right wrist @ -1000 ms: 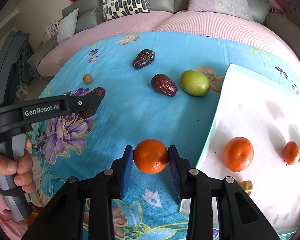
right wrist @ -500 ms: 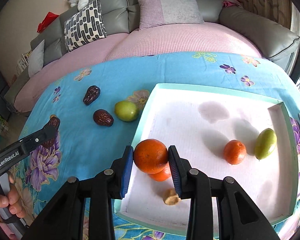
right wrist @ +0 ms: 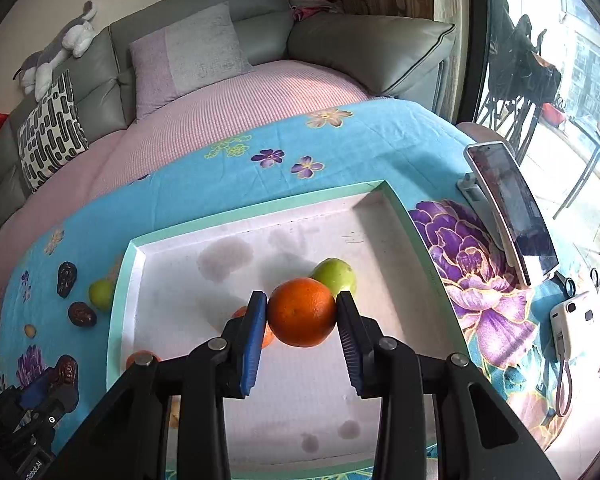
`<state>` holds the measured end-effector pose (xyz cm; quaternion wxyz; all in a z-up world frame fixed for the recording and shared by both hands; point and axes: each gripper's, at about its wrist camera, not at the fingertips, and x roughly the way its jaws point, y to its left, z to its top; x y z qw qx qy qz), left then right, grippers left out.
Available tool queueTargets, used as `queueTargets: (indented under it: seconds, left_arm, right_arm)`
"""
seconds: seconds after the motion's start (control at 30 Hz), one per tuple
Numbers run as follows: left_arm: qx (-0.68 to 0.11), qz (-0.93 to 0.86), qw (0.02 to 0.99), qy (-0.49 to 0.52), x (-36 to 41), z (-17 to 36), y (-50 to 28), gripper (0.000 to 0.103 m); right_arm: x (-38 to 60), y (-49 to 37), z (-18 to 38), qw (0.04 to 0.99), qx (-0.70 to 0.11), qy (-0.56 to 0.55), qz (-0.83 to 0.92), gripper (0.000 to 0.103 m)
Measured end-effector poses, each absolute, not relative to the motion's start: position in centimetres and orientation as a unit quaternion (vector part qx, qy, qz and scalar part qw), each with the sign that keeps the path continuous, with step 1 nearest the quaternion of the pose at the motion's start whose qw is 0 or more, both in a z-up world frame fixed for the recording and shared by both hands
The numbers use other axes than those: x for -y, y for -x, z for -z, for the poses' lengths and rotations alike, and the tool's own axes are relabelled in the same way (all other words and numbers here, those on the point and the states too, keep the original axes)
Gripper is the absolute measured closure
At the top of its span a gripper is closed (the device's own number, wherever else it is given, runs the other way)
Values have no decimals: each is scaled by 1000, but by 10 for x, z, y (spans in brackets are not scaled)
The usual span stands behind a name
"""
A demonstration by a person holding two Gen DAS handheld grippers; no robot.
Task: Organize fruits
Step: 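Grasp an orange with the right tool while the left tool grasps a dark date, then lower the orange into the white tray with the right tool while the left tool drops the date there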
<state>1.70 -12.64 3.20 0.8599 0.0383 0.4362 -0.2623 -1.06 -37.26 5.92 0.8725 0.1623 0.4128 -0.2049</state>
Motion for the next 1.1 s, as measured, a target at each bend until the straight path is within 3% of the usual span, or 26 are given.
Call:
queueTargets:
  seconds: [0.3, 1.1]
  left_arm:
    - [-442, 285, 847, -81, 154, -20, -3, 65]
    - [-473, 293, 822, -121, 176, 4, 3, 65]
  right_arm:
    - [387, 25, -67, 869, -399, -174, 236, 66]
    - [370, -2, -18, 835, -494, -164, 181, 66]
